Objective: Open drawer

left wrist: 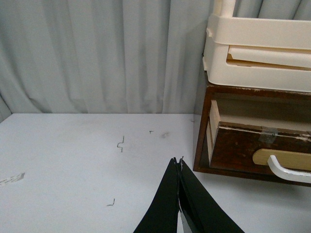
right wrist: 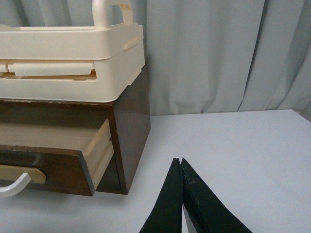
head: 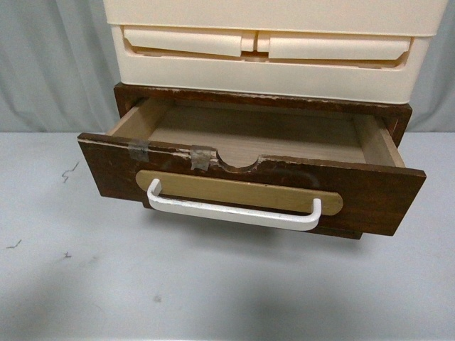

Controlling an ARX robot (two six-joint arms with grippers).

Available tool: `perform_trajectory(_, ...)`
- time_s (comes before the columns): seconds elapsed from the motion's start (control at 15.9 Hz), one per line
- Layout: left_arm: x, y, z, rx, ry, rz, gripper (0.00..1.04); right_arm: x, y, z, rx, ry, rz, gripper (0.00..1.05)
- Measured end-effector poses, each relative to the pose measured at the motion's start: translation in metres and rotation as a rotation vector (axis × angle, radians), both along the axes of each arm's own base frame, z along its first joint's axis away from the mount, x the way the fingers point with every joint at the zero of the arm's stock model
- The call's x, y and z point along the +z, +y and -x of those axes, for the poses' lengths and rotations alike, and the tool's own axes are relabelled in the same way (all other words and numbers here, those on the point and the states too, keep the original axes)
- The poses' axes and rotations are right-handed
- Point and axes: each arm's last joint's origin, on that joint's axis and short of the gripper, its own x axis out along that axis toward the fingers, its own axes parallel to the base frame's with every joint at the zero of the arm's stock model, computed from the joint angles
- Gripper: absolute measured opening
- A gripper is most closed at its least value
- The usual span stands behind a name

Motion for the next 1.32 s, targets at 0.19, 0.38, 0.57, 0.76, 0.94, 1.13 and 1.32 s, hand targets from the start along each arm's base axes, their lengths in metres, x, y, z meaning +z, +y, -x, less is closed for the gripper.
perform_trajectory(0.19,0.000,0.000,0.004,0.000,-0.001,0.000,0.02,0.000,0.000,0.004,0.000,0.001,0.000,0.02)
perform_trajectory(0.38,0.000,0.000,0.006,0.000,-0.002,0.000,0.02,-0.001,0.000,0.006,0.000,0.002,0.000,0.02)
perform_trajectory(0.57,-0.001,0.000,0.017,-0.001,-0.013,-0.001,0.02,-0.002,0.000,0.017,0.001,-0.004,0.000,0.02)
perform_trajectory(0.76,-0.003,0.000,0.017,0.000,0.007,0.000,0.04,-0.003,0.000,0.017,0.003,0.008,0.001,0.03)
perform_trajectory(0.94,-0.004,0.000,0.017,0.000,0.010,0.000,0.38,-0.004,0.000,0.017,0.003,0.011,0.000,0.39)
perform_trajectory(1.13,-0.004,0.000,0.017,0.000,0.010,-0.001,0.75,-0.004,0.000,0.017,0.003,0.011,0.000,0.74)
perform_trajectory(1.32,-0.004,0.000,0.017,0.000,0.009,-0.002,0.99,-0.004,0.000,0.017,0.003,0.011,0.000,1.00)
